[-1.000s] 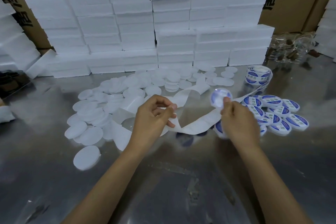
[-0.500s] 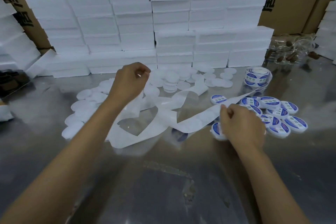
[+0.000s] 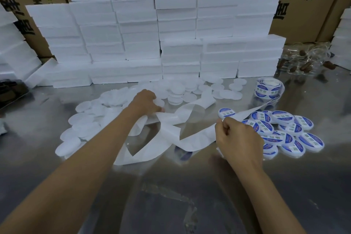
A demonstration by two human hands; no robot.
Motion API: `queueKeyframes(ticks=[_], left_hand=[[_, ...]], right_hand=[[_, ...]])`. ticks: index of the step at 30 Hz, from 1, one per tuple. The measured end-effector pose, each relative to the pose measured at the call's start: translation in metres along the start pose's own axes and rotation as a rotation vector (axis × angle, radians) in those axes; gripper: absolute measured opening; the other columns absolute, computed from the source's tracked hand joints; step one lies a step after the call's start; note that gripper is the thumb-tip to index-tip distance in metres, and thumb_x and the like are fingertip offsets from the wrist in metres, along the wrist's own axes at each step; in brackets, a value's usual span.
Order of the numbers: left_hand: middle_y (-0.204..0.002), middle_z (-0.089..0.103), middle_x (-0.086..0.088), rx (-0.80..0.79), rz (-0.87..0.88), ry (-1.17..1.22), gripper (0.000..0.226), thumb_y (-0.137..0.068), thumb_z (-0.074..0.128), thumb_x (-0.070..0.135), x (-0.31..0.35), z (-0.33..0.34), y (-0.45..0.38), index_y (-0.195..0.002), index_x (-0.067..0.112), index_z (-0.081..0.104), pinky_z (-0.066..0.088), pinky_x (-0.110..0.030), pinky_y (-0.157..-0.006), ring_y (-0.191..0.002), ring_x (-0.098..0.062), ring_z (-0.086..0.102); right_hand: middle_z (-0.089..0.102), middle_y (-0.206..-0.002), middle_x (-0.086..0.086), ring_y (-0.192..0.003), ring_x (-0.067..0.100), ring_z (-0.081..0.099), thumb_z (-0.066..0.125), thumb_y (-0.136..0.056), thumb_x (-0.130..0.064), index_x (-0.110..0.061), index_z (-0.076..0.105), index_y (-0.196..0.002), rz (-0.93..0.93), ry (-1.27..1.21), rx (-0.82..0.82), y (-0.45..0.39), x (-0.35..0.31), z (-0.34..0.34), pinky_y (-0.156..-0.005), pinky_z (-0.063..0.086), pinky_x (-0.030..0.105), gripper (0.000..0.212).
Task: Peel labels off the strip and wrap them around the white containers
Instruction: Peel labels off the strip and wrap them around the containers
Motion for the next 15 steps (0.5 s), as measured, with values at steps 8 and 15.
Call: queueKeyframes(ticks=[8,15], left_hand=[[-0.103,0.069,-0.009,0.210,0.144,0.172,0.028,-0.103,0.050,0.025,0.007,-0.052,0.023,-0.104,0.006,0.071,0.038,-0.028,-0.070,-0.092,-0.027,0.060],[-0.108,0.073,-0.014,0.185,0.220,0.896,0.023,-0.102,0.053,0.009,0.015,-0.091,0.105,-0.116,0.017,0.070,0.060,-0.031,-0.084,-0.084,-0.024,0.076]], right_hand=[[0.051,-0.055,-0.005,-0.057,0.015,0.047,0.055,-0.090,-0.035,-0.017,0.046,-0.062,-0.022,-0.214,-0.072,0.003,-0.011,0.001,-0.051,0.031,0.028,0.034],[0.060,-0.110,-0.021,-0.107,0.004,0.048,0.060,-0.078,-0.038,-0.032,0.064,-0.110,-0.408,-0.335,-0.570,0.043,-0.065,0.036,-0.096,0.034,0.027,0.033]])
Point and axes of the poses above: each hand's wrist, its own y-axis away from the middle knuckle, its own z-axis out of the palm, x = y × z, the point moved 9 cm from there along -y, towards the middle knuckle
